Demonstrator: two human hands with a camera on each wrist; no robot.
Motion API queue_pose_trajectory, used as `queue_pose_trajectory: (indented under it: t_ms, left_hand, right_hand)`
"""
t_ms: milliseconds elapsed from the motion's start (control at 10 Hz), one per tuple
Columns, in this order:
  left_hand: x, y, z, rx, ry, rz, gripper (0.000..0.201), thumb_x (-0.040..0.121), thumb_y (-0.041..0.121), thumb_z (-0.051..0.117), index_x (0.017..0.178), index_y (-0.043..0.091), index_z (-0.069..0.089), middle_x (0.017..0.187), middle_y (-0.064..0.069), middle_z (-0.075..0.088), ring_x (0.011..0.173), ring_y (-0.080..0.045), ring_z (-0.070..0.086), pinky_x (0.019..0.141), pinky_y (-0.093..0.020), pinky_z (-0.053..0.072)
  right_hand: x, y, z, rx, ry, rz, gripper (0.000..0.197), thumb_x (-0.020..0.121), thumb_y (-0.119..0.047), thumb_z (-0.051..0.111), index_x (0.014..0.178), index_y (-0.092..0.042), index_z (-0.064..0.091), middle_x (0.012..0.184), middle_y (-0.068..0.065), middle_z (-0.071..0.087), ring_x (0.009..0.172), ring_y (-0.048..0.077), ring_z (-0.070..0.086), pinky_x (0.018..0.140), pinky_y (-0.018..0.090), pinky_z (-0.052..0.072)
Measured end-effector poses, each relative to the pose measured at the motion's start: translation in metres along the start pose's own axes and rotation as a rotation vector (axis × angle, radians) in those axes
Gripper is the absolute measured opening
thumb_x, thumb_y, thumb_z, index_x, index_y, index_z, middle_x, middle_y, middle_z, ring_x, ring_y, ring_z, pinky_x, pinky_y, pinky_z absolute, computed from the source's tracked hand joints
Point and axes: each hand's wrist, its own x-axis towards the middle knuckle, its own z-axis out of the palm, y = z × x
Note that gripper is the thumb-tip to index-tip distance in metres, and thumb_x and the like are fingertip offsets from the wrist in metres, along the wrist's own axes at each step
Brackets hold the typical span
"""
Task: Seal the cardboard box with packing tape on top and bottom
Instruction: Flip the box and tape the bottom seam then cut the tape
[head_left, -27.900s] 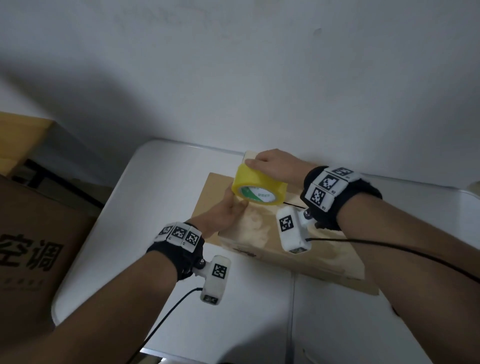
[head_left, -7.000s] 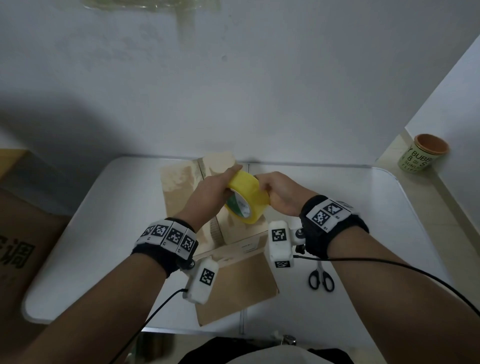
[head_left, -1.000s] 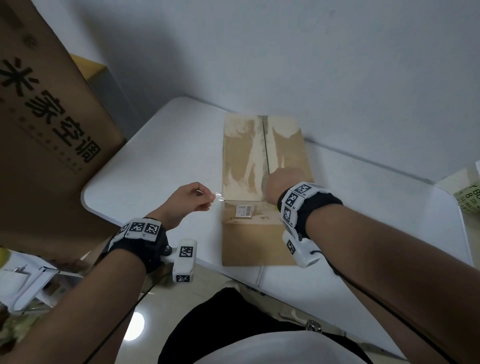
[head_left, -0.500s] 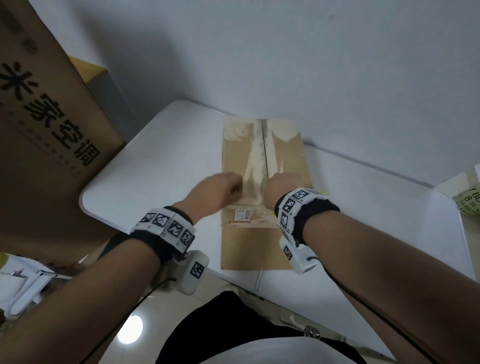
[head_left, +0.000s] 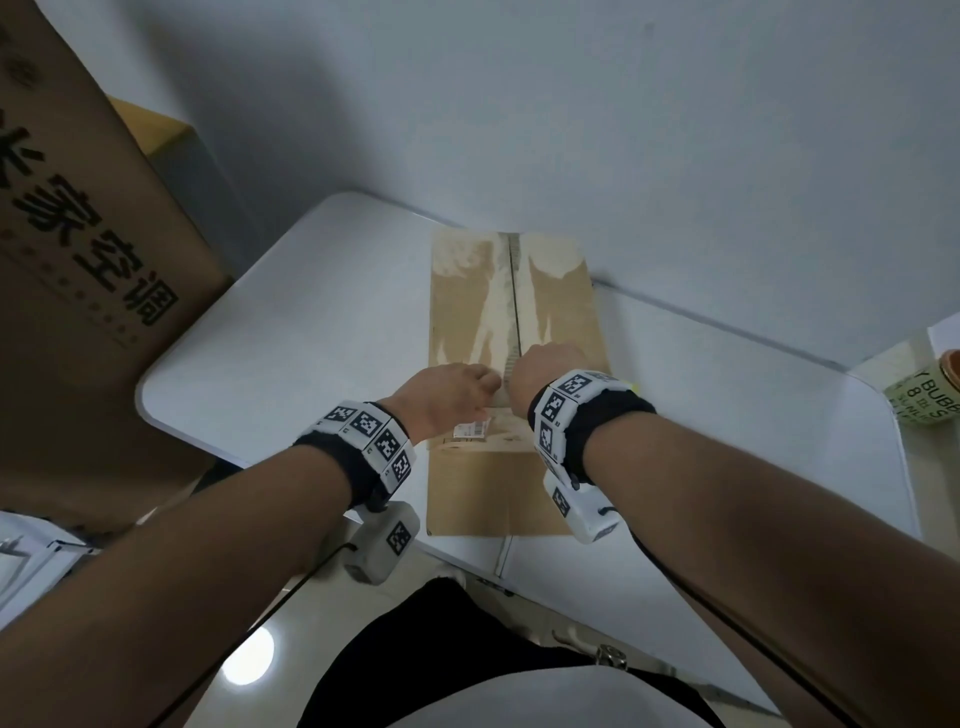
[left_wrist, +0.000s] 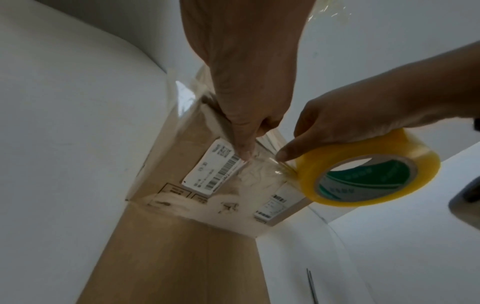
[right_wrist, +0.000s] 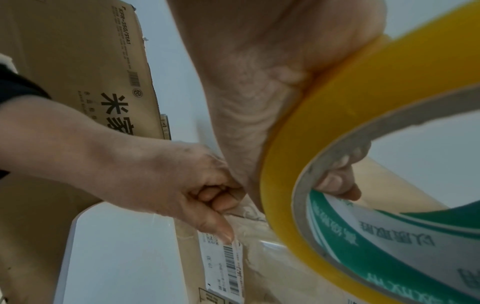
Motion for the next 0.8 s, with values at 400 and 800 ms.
queue_pose_trajectory:
  t_ms: [400,800]
  left_hand:
    - [-0.039,-0.038,-0.013,-0.126,-0.026,-0.056,0.024,0.084,0.017,0.060,0.106,0.015,0.049,0.098,0.001,0.043,0.085,-0.020,0.051,0.080,-0.034,0.041]
    - [-0.085,-0.067,0.018,-1.299,-0.017,-0.542,0.032,0.084,0.029,0.071,0.113,0.016,0.067,0.110,0.005,0.071,0.111,-0.015,0.059,0.095,-0.032,0.040]
  right_hand:
    - [-0.001,0.002,0.016,0.203,0.168,0.005,0.021,0.092,-0.028,0.047,0.104,-0.017,0.061,0.122,0.010,0.062,0.113,0.028,0.059,0.073,0.031,0.035]
    - [0.016,0.001,0.026,0.170,0.192,0.012,0.035,0.091,-0.027,0.047,0.118,-0.010,0.062,0.123,0.011,0.061,0.114,0.028,0.058,0.073,0.031,0.034]
